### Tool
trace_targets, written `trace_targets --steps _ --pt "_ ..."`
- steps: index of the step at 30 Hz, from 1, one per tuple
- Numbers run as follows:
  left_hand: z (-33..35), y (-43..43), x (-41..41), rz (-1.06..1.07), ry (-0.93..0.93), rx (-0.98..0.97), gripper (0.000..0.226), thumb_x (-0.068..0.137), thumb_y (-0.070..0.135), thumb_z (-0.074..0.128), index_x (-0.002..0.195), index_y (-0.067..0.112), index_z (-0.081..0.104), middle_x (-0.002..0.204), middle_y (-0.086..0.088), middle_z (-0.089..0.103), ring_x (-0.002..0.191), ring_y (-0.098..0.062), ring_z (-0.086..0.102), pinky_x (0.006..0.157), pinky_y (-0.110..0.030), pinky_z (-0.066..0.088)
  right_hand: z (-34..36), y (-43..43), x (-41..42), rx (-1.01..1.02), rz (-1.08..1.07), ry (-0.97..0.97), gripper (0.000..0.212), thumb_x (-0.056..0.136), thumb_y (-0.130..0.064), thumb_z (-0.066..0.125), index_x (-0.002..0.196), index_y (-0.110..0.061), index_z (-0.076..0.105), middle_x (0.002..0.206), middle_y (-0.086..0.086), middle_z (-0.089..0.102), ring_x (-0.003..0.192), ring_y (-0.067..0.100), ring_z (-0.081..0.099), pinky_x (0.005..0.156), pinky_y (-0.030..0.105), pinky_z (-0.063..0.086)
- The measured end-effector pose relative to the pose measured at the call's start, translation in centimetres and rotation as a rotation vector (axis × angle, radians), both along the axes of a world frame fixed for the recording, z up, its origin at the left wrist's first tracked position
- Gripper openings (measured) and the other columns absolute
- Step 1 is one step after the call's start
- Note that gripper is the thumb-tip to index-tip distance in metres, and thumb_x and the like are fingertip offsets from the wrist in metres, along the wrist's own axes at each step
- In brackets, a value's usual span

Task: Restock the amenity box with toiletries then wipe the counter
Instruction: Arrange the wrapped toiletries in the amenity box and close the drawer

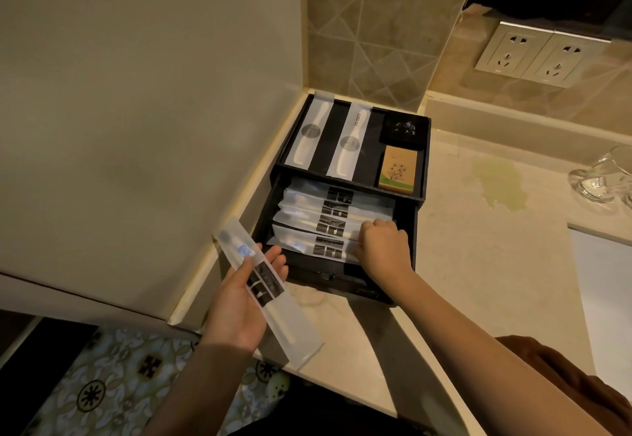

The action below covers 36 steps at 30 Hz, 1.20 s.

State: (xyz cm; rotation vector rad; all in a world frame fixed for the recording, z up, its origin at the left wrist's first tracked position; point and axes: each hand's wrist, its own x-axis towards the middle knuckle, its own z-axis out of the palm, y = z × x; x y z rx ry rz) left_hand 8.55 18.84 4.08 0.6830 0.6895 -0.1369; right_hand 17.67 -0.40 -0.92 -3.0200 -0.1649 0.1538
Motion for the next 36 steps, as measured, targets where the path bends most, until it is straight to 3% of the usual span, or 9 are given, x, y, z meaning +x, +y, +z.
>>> trace_targets --steps 3,8,19,30,36 --pt "0.1 0.0 0.1 0.001 0.013 -0.001 0.020 0.095 0.022 0.045 0.109 0.017 0.059 0.096 -0.008 0.073 0.091 -0.020 0.067 0.081 -0.034 0.049 0.5 0.3 -0.3 0.158 0.194 -0.081 0.026 0.085 -0.025 0.063 0.106 -0.010 0.059 0.110 0.010 0.061 0.105 0.028 0.052 0.087 0.037 0.043" --pt "-0.2 -0.2 0.3 0.002 0.023 0.005 0.020 0.096 0.021 0.043 0.108 0.016 0.058 0.083 -0.006 0.077 0.092 -0.020 0.066 0.079 -0.033 0.048 0.8 1.3 0.9 0.242 0.478 0.130 0.028 0.086 -0.023 0.063 0.112 -0.015 0.058 0.118 0.008 0.057 0.110 0.024 0.049 0.092 0.035 0.046" --pt "-0.5 0.0 0.6 0.033 -0.004 0.013 0.019 0.097 0.019 0.042 0.106 0.016 0.058 0.080 -0.005 0.077 0.072 -0.015 0.073 0.078 -0.033 0.048 -0.4 1.5 2.1 0.310 0.388 0.138 0.024 0.088 -0.014 0.059 0.112 -0.011 0.059 0.119 0.011 0.056 0.113 0.027 0.049 0.092 0.036 0.045" --pt "-0.7 -0.2 0.9 0.028 0.001 0.012 0.020 0.097 0.018 0.041 0.105 0.014 0.059 0.080 -0.006 0.076 0.072 -0.015 0.073 0.077 -0.032 0.048 0.1 2.0 1.9 0.196 0.423 0.107 0.028 0.090 -0.013 0.053 0.118 -0.009 0.055 0.121 0.013 0.055 0.115 0.029 0.047 0.090 0.035 0.043" --pt "-0.5 -0.4 0.8 0.002 0.003 0.012 0.020 0.096 0.019 0.043 0.107 0.015 0.059 0.083 -0.006 0.076 0.075 -0.015 0.072 0.077 -0.032 0.049 0.1 1.5 1.9 0.228 0.334 -0.010 0.033 0.089 -0.028 0.058 0.117 -0.010 0.055 0.119 0.010 0.056 0.110 0.026 0.048 0.091 0.034 0.042"
